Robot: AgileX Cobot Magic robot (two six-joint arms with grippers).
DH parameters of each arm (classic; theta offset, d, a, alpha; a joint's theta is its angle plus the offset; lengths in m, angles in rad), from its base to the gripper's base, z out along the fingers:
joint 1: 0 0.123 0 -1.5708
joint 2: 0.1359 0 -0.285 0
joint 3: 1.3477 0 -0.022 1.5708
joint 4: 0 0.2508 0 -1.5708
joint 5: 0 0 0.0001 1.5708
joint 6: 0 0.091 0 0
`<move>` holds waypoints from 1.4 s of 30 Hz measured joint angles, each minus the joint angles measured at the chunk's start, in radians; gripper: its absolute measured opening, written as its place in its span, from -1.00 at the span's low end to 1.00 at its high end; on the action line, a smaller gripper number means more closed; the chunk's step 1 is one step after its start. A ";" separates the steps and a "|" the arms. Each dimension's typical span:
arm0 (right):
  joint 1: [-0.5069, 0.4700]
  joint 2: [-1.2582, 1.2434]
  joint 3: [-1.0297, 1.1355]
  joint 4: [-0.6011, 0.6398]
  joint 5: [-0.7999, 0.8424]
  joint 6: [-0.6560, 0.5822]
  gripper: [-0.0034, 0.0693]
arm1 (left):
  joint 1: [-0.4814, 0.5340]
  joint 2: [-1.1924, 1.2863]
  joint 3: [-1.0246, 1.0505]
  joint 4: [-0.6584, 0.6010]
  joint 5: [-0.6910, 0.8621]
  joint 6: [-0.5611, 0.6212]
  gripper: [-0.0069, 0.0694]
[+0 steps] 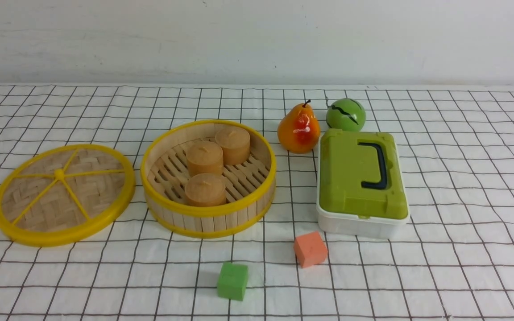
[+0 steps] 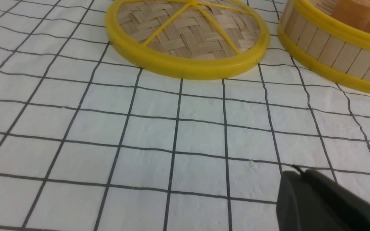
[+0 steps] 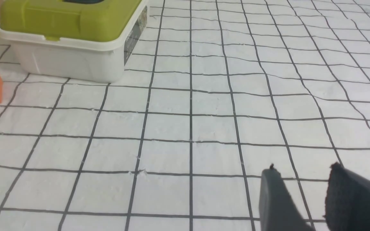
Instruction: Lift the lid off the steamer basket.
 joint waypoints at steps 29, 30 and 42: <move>0.000 0.000 0.000 0.001 0.000 0.000 -0.25 | -0.001 0.000 0.000 -0.001 0.000 0.000 -0.83; 0.000 0.000 0.000 0.001 0.000 0.000 -0.25 | -0.001 0.000 0.000 -0.001 0.000 0.000 -0.83; 0.000 0.000 0.000 0.000 0.000 0.000 -0.25 | -0.001 0.000 0.000 -0.001 0.000 0.000 -0.80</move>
